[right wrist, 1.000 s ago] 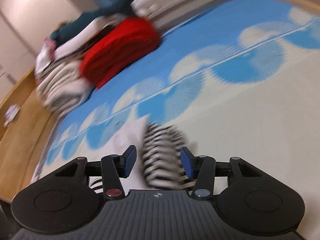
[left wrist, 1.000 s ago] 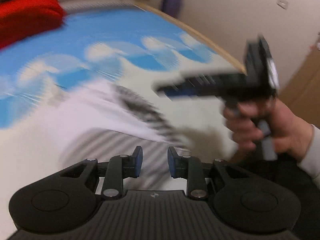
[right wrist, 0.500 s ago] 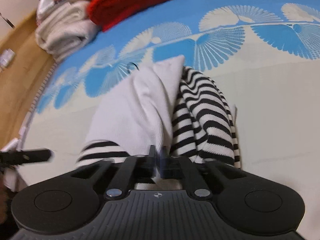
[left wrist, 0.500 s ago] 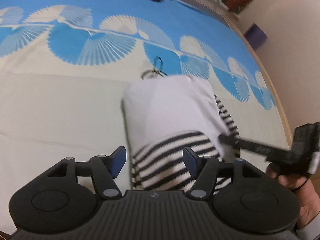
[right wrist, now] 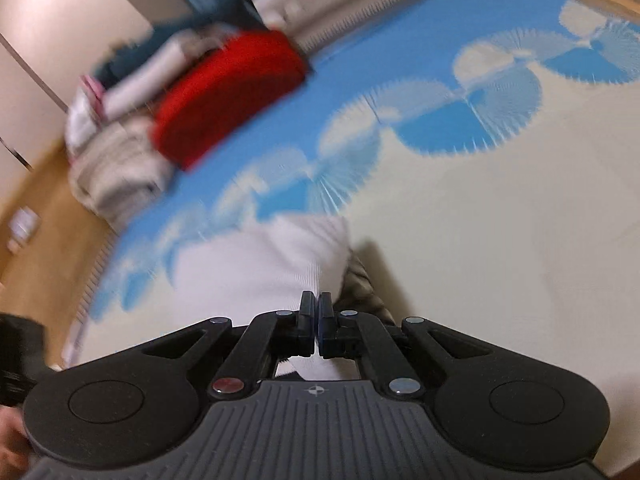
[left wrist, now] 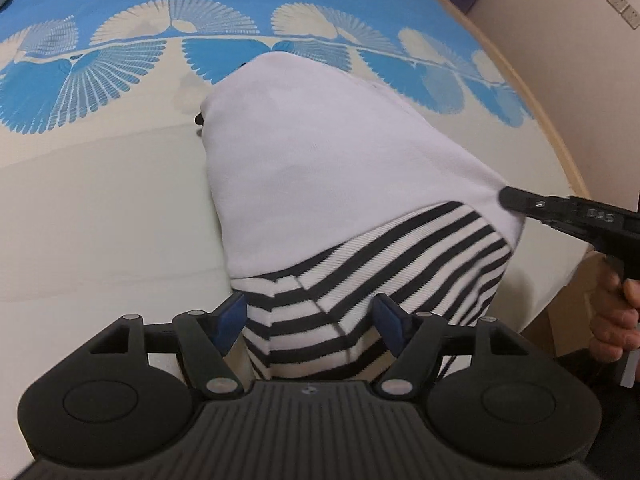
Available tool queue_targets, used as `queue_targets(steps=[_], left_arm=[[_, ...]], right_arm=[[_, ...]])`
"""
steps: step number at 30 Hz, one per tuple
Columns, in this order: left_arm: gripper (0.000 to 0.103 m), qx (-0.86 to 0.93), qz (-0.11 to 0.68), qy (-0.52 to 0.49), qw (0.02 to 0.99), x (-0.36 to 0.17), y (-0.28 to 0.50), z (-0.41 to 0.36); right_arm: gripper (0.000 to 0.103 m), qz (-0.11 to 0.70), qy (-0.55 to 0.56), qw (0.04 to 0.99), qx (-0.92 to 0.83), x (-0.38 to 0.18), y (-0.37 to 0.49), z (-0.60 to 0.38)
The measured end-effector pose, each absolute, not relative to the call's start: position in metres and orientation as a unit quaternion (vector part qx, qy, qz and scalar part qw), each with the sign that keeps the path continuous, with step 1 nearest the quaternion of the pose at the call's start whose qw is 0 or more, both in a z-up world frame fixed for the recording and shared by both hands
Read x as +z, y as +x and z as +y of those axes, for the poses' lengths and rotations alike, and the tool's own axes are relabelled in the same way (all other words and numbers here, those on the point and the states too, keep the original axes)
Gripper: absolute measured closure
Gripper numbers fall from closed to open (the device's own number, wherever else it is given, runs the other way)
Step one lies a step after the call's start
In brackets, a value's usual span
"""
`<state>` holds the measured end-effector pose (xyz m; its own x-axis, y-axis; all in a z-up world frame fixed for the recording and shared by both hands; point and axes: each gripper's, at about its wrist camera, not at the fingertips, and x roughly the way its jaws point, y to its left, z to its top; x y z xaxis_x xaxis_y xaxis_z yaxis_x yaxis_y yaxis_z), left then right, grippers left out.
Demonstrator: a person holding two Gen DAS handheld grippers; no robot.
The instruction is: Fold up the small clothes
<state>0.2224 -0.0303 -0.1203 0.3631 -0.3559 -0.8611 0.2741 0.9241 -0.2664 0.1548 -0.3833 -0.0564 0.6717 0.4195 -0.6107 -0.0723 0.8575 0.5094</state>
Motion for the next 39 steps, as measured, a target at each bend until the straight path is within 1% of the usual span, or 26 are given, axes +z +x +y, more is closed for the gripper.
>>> queue_targets(steps=[2, 3, 4, 5, 7, 9, 10, 11, 14, 16, 17, 18, 19, 20, 22, 26, 28, 30, 33, 35, 37, 39], left_arm=[[0.025, -0.187, 0.530, -0.036, 0.827, -0.121, 0.222, -0.027], [0.023, -0.183, 0.529, -0.028, 0.828, -0.124, 0.223, -0.025], [0.022, -0.173, 0.532, -0.009, 0.829, -0.129, 0.224, -0.024], [0.021, -0.161, 0.536, 0.021, 0.828, -0.136, 0.225, -0.024], [0.021, -0.130, 0.537, 0.105, 0.827, -0.151, 0.225, -0.030], [0.021, -0.108, 0.533, 0.139, 0.828, -0.155, 0.226, -0.030], [0.023, -0.107, 0.535, 0.127, 0.828, -0.152, 0.227, -0.027], [0.025, -0.112, 0.539, 0.103, 0.829, -0.147, 0.228, -0.021], [0.025, -0.140, 0.532, 0.032, 0.834, -0.128, 0.226, -0.007], [0.025, -0.163, 0.525, 0.015, 0.835, -0.119, 0.219, -0.004], [0.025, -0.173, 0.529, 0.015, 0.831, -0.119, 0.215, -0.005], [0.025, -0.184, 0.537, 0.021, 0.823, -0.122, 0.211, -0.008], [0.025, -0.190, 0.545, 0.037, 0.816, -0.127, 0.208, -0.012], [0.024, -0.191, 0.550, 0.063, 0.811, -0.134, 0.204, -0.017], [0.024, -0.194, 0.549, 0.110, 0.805, -0.143, 0.196, -0.025], [0.023, -0.226, 0.525, 0.137, 0.809, -0.136, 0.186, -0.026], [0.023, -0.234, 0.527, 0.143, 0.805, -0.138, 0.184, -0.024], [0.023, -0.233, 0.526, 0.180, 0.798, -0.146, 0.180, -0.028], [0.023, -0.239, 0.534, 0.214, 0.782, -0.157, 0.176, -0.034], [0.023, -0.252, 0.538, 0.225, 0.772, -0.160, 0.176, -0.039], [0.023, -0.262, 0.540, 0.239, 0.763, -0.163, 0.174, -0.044], [0.023, -0.275, 0.539, 0.244, 0.758, -0.161, 0.173, -0.044]], right_arm=[[0.102, 0.391, 0.197, 0.888, 0.137, -0.062, 0.165, -0.367], [0.098, 0.396, 0.186, 0.889, 0.137, -0.064, 0.169, -0.361], [0.097, 0.403, 0.178, 0.888, 0.133, -0.067, 0.174, -0.354], [0.095, 0.410, 0.175, 0.885, 0.136, -0.068, 0.173, -0.351], [0.084, 0.417, 0.178, 0.879, 0.150, -0.069, 0.174, -0.346], [0.053, 0.423, 0.177, 0.872, 0.169, -0.070, 0.177, -0.341], [0.049, 0.432, 0.167, 0.868, 0.177, -0.073, 0.177, -0.338], [0.049, 0.442, 0.156, 0.865, 0.180, -0.076, 0.180, -0.334], [0.049, 0.469, 0.115, 0.854, 0.194, -0.084, 0.175, -0.324], [0.049, 0.470, 0.101, 0.853, 0.204, -0.084, 0.169, -0.322], [0.051, 0.471, 0.100, 0.851, 0.211, -0.084, 0.167, -0.321], [0.055, 0.474, 0.096, 0.848, 0.216, -0.085, 0.165, -0.321], [0.066, 0.476, 0.086, 0.847, 0.222, -0.086, 0.162, -0.320], [0.097, 0.478, 0.079, 0.844, 0.229, -0.087, 0.159, -0.320], [0.099, 0.459, 0.090, 0.851, 0.239, -0.078, 0.151, -0.327], [0.100, 0.371, 0.233, 0.855, 0.277, -0.038, 0.123, -0.378], [0.100, 0.360, 0.239, 0.857, 0.281, -0.030, 0.107, -0.390], [0.100, 0.387, 0.196, 0.858, 0.274, -0.037, 0.098, -0.386], [0.100, 0.479, 0.074, 0.842, 0.235, -0.074, 0.101, -0.357], [0.100, 0.518, 0.012, 0.827, 0.220, -0.096, 0.106, -0.339], [0.100, 0.541, -0.023, 0.815, 0.209, -0.111, 0.114, -0.327], [0.100, 0.548, -0.029, 0.811, 0.204, -0.114, 0.122, -0.320]])
